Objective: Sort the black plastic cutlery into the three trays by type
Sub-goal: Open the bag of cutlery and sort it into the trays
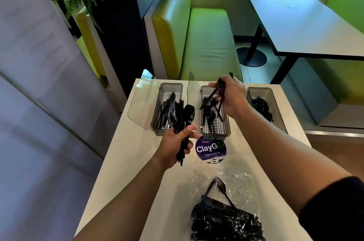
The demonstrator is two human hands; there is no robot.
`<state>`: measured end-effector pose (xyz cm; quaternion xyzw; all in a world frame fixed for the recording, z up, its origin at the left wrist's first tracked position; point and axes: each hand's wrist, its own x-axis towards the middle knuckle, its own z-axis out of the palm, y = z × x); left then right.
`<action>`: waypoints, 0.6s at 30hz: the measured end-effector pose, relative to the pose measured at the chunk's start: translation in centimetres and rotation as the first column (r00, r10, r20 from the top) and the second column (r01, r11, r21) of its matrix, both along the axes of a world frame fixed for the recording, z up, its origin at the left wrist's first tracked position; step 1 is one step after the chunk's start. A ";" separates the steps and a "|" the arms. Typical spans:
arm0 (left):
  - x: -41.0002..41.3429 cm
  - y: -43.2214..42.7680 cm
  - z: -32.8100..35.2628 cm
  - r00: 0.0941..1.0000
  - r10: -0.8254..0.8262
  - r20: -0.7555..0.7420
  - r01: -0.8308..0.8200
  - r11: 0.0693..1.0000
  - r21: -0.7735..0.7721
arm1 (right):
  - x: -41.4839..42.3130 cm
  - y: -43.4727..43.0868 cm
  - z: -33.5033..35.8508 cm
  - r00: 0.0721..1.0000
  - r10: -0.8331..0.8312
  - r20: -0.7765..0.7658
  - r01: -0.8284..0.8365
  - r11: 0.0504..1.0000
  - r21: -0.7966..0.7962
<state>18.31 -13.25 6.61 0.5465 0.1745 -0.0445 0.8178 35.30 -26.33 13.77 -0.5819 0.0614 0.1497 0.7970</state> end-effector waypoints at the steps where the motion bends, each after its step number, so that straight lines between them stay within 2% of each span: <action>1: 0.0 0.0 -0.1 1.000 0.004 -0.008 -0.004 1.000 -0.028 | 0.7 -0.2 -0.2 0.999 -0.032 -0.026 0.032 0.999 0.022; 4: 0.0 0.2 -0.3 1.000 0.006 -0.022 -0.008 0.995 -0.096 | 2.4 -0.5 -1.9 0.993 -0.053 -0.108 0.045 0.996 -0.073; 7: 0.0 0.3 -0.5 0.999 -0.022 -0.029 0.018 0.992 -0.126 | 2.8 -0.4 -4.3 0.984 0.053 -0.167 -0.101 0.951 -0.294; 10: 0.0 0.4 -0.5 0.998 -0.051 -0.031 0.046 0.989 -0.142 | 2.6 -0.3 -6.4 0.970 0.126 -0.207 -0.199 0.903 -0.381; 14: 0.0 0.8 -0.5 0.998 -0.056 -0.019 0.053 0.987 -0.150 | 2.4 -0.6 -7.8 0.980 0.139 -0.141 -0.195 0.789 -0.582; 18: 0.3 0.8 -0.5 0.999 -0.042 -0.021 0.039 0.993 -0.113 | 1.6 -0.6 -7.3 0.982 0.186 -0.036 -0.175 0.816 -0.551</action>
